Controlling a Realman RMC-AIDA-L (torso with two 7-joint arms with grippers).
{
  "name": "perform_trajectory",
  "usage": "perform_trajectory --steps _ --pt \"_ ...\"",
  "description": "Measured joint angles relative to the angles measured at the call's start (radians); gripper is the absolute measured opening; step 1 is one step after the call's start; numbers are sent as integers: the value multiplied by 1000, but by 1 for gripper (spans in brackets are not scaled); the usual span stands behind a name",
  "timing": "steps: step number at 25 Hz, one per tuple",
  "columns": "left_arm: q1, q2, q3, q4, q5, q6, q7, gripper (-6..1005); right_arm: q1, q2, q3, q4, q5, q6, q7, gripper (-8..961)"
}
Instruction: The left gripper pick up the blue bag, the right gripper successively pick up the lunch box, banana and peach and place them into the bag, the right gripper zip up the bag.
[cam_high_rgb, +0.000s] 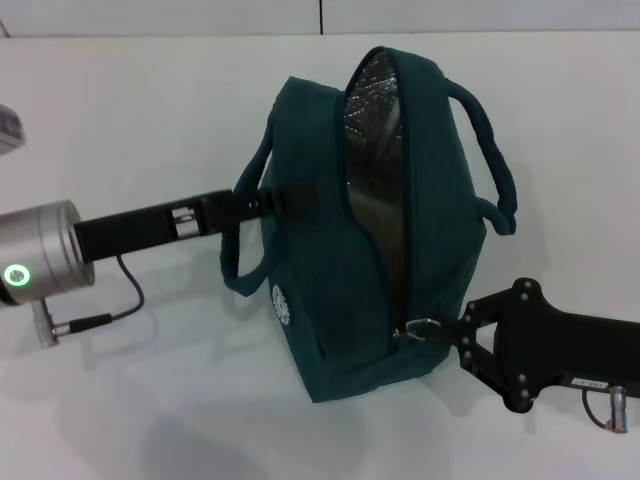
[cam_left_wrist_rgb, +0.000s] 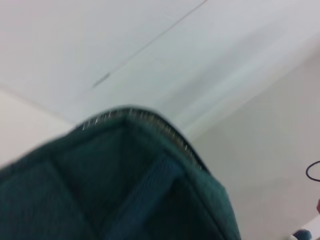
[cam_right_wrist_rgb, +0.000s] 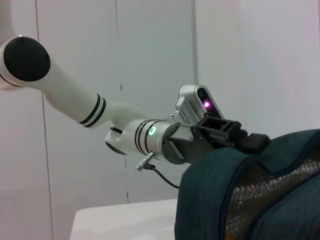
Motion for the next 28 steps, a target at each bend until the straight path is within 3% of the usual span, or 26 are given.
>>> perform_trajectory --steps 12,15,21,28 --pt "49 10 0 8 -160 -3 166 645 5 2 90 -69 8 -89 0 19" --pt "61 7 -1 8 -190 3 222 867 28 6 91 -87 11 -88 2 20" --pt "106 4 -2 1 -310 8 324 893 83 14 90 -87 66 -85 0 23" --pt "124 8 -1 1 -324 7 332 893 167 18 40 -59 224 -25 9 26"
